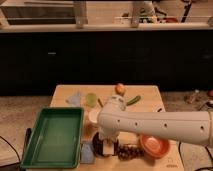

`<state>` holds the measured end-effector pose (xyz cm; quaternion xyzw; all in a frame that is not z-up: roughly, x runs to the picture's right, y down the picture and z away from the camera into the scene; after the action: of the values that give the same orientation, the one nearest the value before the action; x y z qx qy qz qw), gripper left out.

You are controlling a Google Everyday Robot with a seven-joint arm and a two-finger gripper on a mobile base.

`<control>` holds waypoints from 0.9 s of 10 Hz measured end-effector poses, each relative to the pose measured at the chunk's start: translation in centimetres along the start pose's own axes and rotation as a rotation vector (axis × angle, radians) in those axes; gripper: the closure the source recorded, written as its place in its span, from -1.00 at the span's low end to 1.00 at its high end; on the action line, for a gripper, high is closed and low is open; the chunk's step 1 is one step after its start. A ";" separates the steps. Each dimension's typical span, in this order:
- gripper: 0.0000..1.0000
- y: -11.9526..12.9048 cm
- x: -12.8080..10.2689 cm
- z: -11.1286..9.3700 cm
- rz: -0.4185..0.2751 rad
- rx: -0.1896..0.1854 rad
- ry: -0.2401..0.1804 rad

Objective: Place eraser in purple bowl

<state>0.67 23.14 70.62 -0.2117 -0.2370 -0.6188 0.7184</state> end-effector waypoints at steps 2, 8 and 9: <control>1.00 -0.1 0.4 -0.1 0.010 0.003 0.002; 0.89 -0.9 1.6 -0.4 0.007 0.025 -0.003; 0.74 -1.0 1.7 -0.4 0.001 0.030 -0.007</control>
<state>-0.10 21.39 71.35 -0.2035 -0.2487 -0.6139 0.7210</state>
